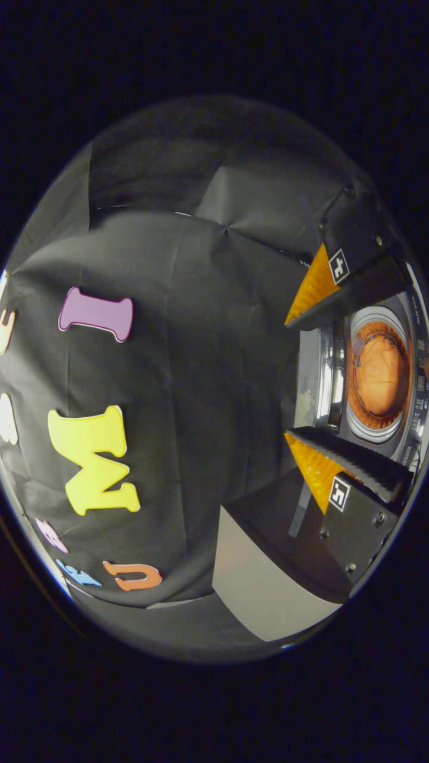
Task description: Put the clothes into the washing machine and then close the washing machine lid.
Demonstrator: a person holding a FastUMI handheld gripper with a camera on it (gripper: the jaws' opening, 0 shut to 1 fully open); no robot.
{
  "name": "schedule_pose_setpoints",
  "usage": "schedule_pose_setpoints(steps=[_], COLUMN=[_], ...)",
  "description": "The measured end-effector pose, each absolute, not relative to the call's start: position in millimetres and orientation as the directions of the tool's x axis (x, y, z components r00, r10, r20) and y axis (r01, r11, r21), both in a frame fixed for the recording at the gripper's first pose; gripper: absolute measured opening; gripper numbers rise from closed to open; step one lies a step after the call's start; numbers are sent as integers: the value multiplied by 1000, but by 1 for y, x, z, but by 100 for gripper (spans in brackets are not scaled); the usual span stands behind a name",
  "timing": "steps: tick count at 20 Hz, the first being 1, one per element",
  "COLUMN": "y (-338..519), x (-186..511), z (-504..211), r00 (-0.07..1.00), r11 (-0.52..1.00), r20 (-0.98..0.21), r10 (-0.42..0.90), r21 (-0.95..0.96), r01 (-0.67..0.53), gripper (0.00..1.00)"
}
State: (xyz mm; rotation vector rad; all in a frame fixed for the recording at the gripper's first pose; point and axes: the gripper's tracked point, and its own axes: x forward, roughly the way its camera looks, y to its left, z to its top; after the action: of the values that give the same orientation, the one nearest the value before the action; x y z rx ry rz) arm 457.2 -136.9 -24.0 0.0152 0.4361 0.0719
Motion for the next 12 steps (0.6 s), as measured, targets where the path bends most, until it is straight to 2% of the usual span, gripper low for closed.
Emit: schedule_pose_setpoints(steps=[5,6,8,12], y=[-135,-133,-131,-128], x=[429,425,407,368], z=[-44,-55,-86,-124], r00=[910,903,846,835], r11=[996,996,996,994], r20=[-405,-419,-524,-541], r10=[85,94,94,97], r21=[39,45,51,13], r01=[-75,-83,-79,-106], gripper=[100,100,100,99])
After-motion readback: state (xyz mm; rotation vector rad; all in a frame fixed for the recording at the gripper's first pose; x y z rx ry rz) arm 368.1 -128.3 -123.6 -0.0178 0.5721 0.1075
